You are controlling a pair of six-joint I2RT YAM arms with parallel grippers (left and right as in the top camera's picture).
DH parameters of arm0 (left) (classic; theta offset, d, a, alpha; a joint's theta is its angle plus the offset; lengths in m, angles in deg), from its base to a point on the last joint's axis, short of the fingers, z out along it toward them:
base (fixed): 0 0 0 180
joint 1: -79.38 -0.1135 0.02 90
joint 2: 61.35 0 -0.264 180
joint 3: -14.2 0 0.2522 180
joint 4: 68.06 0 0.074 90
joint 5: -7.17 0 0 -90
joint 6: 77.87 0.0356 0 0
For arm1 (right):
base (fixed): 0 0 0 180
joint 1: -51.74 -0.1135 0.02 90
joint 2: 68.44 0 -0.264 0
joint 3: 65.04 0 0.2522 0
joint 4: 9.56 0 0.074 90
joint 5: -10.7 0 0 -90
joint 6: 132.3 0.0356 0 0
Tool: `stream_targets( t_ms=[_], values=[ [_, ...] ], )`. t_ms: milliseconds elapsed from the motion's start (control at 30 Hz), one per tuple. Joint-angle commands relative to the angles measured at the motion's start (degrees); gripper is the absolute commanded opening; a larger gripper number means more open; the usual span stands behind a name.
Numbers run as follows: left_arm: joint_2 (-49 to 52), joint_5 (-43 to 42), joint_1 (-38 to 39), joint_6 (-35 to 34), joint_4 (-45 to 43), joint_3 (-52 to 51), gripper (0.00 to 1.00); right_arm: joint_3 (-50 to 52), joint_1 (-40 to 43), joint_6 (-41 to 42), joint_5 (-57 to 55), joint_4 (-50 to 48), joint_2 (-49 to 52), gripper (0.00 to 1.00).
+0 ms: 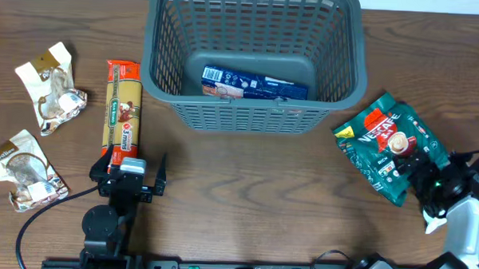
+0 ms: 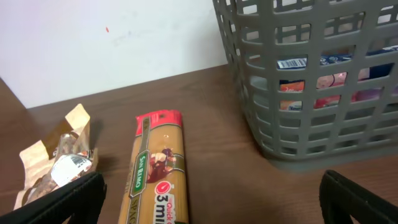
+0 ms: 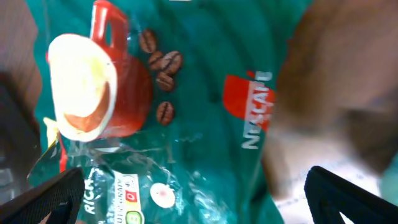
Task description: Pack container
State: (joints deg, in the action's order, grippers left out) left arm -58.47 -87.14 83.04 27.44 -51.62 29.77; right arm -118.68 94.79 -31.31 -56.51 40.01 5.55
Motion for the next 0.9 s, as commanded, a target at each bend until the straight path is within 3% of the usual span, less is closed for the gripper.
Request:
stream_targets(
  t_ms=[0, 433, 867],
  values=[
    [-0.4, -0.6, 0.3, 0.7, 0.9, -1.5, 0.99, 0.4, 1.0, -3.4, 4.6, -0.4, 1.6, 0.99],
    [-0.4, -0.6, 0.3, 0.7, 0.9, -1.5, 0.99, 7.8, 8.8, -4.5, 6.9, -6.1, 2.5, 0.99],
    [-0.4, -0.6, 0.3, 0.7, 0.9, -1.5, 0.98, 11.2, 9.4, -9.4, 17.7, -14.0, 2.5, 0.99]
  ],
)
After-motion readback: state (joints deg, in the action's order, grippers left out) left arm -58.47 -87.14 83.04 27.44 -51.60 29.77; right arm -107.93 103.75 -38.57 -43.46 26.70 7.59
